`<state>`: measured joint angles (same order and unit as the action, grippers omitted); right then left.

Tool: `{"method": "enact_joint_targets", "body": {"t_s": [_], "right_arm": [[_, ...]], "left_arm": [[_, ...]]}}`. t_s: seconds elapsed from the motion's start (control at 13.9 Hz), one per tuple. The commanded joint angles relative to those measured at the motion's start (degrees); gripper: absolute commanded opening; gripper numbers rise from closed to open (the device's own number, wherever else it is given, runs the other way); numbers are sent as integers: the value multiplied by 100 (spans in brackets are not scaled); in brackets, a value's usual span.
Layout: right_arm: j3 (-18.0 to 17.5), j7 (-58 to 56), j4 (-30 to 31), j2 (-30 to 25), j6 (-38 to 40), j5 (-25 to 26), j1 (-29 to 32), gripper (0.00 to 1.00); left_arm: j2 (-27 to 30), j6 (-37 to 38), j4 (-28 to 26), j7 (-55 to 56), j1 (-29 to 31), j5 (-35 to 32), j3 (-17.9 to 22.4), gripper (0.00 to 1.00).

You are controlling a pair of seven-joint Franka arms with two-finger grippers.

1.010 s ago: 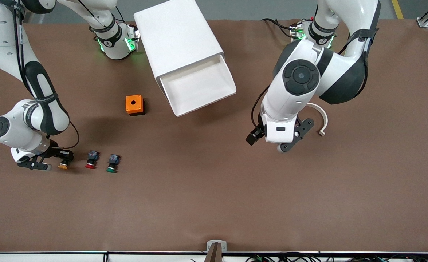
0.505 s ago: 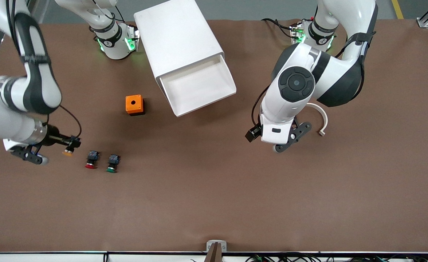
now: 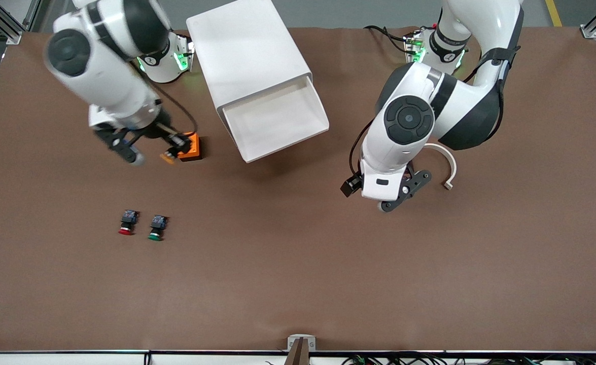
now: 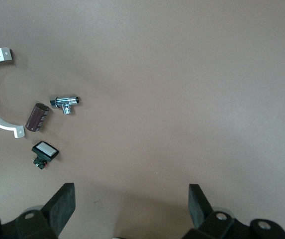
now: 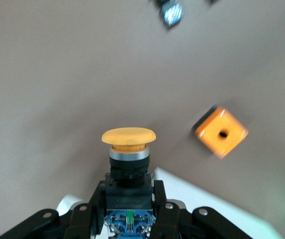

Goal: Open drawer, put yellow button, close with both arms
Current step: 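Carry the yellow button with the right gripper over the open drawer, then lower the button into the drawer and open the right gripper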

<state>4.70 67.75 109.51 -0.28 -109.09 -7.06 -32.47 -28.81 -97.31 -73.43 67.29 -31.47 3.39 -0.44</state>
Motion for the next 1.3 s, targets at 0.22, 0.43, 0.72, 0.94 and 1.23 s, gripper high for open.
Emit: {"method": "enact_joint_targets", "body": {"t_s": [0.22,0.43,0.72,0.94,1.23], "right_arm": [[111,2485,88,54,-814,-15,-1567,0],[119,3365,36,352,-1113,178,-2060,0],[111,4122,-210,967,-1342,389,-2439,0],[119,4071,-351,1083,-1281,381,-2431,82],[146,3056,-1122,1083,-398,328,-2019,100]], "left_arm": [[42,54,-13,-32,9,-58,-36,100],[42,54,-13,-23,0,-58,-36,100],[42,45,-13,-23,0,-23,-36,100],[42,54,-13,-23,9,-22,-36,100],[42,54,-13,-23,9,-22,-36,100]]}}
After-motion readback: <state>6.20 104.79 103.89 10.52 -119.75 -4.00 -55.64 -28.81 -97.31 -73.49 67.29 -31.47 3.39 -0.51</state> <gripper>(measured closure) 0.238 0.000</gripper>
